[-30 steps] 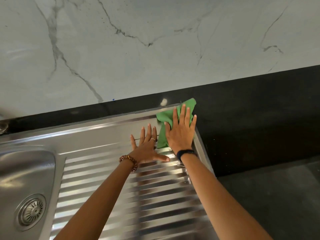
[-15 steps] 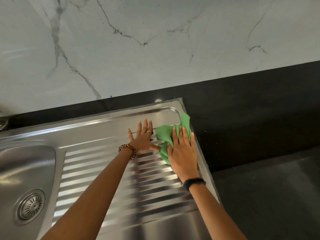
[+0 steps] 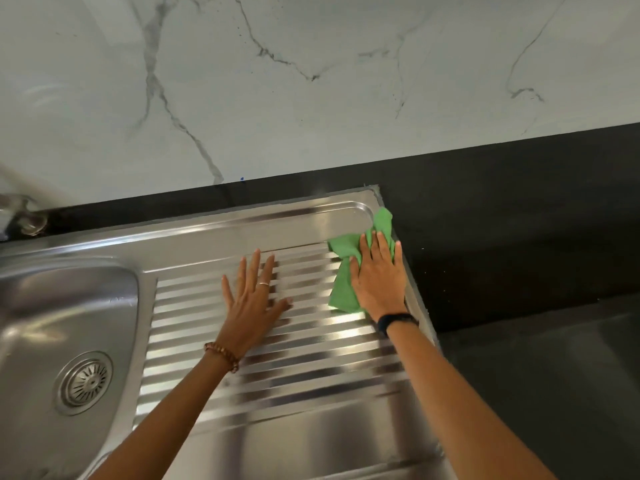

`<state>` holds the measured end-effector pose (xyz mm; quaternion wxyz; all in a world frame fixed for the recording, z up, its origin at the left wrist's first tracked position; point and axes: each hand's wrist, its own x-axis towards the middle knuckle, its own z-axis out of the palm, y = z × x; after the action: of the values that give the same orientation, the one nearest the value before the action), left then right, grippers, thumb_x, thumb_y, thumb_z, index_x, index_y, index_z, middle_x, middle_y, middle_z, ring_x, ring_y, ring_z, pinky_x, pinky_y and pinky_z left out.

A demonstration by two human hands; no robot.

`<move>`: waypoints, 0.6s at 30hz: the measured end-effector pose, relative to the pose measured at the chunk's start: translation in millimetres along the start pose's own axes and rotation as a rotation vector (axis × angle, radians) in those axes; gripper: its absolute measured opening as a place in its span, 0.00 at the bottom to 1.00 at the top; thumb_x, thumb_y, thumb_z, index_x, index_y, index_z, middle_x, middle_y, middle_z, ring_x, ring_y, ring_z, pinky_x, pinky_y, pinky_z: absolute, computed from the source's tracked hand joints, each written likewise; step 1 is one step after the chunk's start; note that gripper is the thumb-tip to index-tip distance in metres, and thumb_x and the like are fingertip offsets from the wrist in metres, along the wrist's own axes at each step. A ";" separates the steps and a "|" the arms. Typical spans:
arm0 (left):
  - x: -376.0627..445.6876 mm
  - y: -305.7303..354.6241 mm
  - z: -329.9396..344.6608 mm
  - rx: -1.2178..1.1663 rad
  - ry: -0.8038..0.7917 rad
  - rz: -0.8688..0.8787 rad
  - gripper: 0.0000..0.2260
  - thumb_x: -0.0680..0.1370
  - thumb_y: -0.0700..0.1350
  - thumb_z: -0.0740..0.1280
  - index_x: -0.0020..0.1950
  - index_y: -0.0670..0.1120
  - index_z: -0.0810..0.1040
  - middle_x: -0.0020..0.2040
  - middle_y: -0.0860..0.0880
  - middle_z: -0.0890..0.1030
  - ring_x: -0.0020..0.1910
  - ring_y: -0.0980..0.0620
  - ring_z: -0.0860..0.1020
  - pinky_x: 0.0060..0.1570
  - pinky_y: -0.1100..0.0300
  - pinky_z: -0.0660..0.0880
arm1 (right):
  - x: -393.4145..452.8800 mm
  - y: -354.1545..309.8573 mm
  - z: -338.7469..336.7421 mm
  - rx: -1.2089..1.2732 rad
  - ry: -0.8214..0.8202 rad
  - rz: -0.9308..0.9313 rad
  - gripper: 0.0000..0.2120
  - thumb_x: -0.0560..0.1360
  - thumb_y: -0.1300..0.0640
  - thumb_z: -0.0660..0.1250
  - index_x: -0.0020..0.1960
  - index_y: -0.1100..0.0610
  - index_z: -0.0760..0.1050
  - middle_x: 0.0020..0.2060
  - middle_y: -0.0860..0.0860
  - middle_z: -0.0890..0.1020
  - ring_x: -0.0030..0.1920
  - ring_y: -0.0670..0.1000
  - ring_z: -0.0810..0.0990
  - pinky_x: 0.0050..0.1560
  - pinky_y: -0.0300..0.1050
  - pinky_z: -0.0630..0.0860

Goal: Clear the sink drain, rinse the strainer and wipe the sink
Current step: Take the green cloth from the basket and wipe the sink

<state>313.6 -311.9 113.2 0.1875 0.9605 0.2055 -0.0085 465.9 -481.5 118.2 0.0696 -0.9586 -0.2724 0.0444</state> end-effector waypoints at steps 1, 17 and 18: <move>-9.2 -12.9 -6.0 0.000 0.012 -0.022 0.46 0.62 0.77 0.34 0.73 0.53 0.37 0.73 0.53 0.34 0.72 0.51 0.33 0.69 0.44 0.30 | 8.3 -2.1 -0.8 -0.007 -0.001 0.005 0.26 0.81 0.48 0.44 0.75 0.59 0.52 0.76 0.58 0.55 0.77 0.54 0.49 0.75 0.56 0.42; -99.9 -135.9 -54.9 -0.770 0.007 -0.468 0.33 0.67 0.58 0.71 0.67 0.49 0.61 0.62 0.39 0.74 0.48 0.45 0.83 0.50 0.40 0.78 | -11.4 -102.6 21.7 0.024 0.092 0.025 0.23 0.81 0.50 0.48 0.74 0.57 0.57 0.75 0.58 0.57 0.76 0.56 0.51 0.74 0.57 0.41; -100.5 -137.6 -52.9 -0.783 -0.002 -0.445 0.35 0.68 0.56 0.71 0.70 0.51 0.59 0.67 0.40 0.70 0.51 0.45 0.81 0.53 0.40 0.77 | -13.4 -121.9 25.4 0.034 0.083 -0.003 0.23 0.81 0.49 0.48 0.74 0.56 0.57 0.75 0.57 0.57 0.76 0.56 0.51 0.74 0.57 0.40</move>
<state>163.6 -215.7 122.7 0.5306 0.7495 0.3947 0.0289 388.5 -383.2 113.0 0.0974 -0.9579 -0.2701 0.0090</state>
